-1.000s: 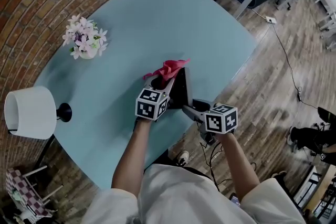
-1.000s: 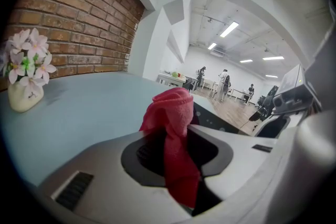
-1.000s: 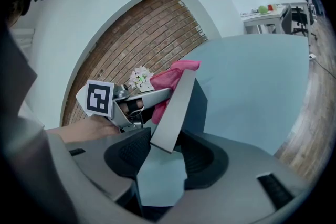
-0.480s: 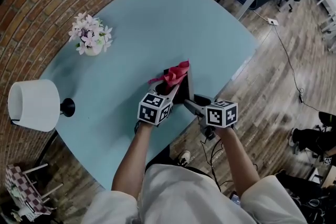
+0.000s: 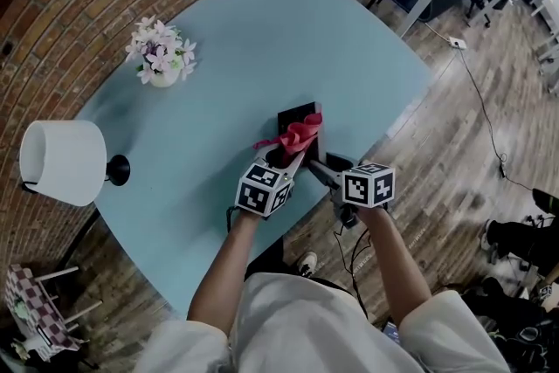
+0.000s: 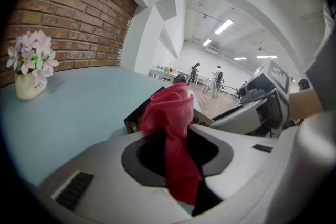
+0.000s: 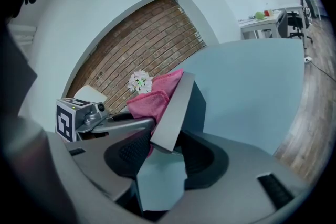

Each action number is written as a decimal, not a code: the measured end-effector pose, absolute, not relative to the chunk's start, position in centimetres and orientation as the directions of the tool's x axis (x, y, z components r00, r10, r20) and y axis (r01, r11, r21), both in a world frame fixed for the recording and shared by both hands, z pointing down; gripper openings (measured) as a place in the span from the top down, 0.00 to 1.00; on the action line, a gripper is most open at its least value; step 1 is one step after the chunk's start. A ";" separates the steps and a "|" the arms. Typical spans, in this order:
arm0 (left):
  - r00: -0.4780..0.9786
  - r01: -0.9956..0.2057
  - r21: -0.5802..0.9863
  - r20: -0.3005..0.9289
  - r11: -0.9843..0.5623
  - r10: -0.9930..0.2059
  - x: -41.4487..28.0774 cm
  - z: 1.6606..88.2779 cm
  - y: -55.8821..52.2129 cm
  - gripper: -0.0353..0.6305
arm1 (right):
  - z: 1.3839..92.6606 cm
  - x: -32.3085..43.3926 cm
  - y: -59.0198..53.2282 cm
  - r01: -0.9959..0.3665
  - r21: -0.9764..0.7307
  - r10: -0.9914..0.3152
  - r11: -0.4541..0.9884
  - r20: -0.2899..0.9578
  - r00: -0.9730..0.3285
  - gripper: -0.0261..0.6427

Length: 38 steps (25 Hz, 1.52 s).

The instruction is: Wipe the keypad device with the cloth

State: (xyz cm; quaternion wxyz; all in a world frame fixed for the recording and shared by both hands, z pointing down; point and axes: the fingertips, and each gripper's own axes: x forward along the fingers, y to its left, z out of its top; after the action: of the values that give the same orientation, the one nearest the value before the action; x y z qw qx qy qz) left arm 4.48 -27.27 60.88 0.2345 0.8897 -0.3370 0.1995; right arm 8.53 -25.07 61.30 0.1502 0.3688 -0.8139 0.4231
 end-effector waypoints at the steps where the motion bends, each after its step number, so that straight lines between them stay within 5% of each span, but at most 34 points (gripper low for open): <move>1: 0.696 -0.690 0.289 0.515 -0.663 -0.500 4.5 60.9 -27.0 0.74 | 61.3 8.6 -25.1 -0.729 -0.577 -0.477 0.369 0.556 -0.681 0.64; 15: 0.726 -0.645 0.325 0.543 -0.691 -0.422 4.4 61.2 -23.7 0.74 | 61.6 8.3 -25.2 -0.752 -0.530 -0.503 0.392 0.561 -0.657 0.65; 23: 0.705 -0.691 0.322 0.501 -0.648 -0.502 2.3 58.9 -26.2 0.75 | 61.6 8.4 -25.1 -0.731 -0.553 -0.465 0.400 0.565 -0.681 0.64; 38: 0.684 -0.710 0.263 0.481 -0.653 -0.549 4.6 57.3 -37.5 0.75 | 59.9 10.1 -24.3 -0.587 -0.747 -0.492 0.311 0.402 -0.772 0.71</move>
State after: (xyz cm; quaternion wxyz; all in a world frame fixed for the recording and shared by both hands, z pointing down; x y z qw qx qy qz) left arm 4.60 -37.49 57.27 0.2200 0.8908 -0.3533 0.1824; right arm 10.13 -24.27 59.88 0.0491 0.3339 -0.8081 0.4828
